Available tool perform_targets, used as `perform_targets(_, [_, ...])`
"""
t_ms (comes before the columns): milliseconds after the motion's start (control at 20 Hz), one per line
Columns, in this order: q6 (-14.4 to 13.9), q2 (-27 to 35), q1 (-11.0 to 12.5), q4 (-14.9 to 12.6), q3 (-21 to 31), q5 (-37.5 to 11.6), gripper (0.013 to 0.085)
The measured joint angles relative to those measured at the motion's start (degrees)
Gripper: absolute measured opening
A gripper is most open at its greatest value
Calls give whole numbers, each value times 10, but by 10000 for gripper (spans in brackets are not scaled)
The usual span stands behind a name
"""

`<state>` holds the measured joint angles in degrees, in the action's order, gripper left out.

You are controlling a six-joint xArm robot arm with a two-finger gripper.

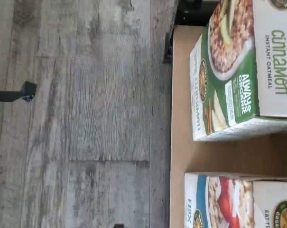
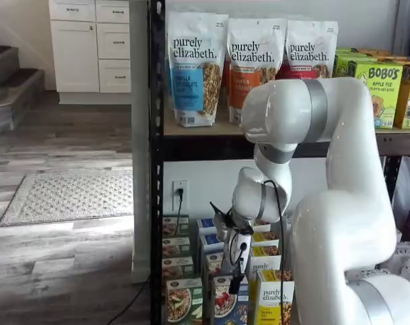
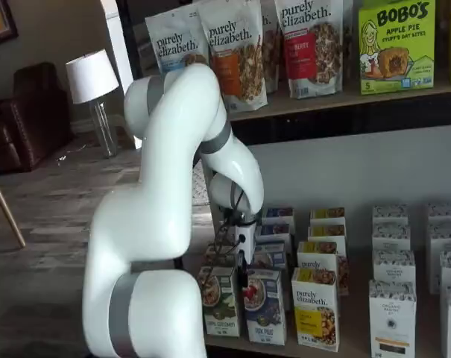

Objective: Pick up the blue and white box that is on the bottom shelf, the second box from the left

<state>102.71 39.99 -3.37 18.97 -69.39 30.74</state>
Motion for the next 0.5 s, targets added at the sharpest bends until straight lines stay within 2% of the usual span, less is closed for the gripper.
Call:
perform_targets(150, [-19, 6, -3, -19, -9, 7, 850])
perform_targets(500, [-12, 20, -6, -8, -18, -14, 850])
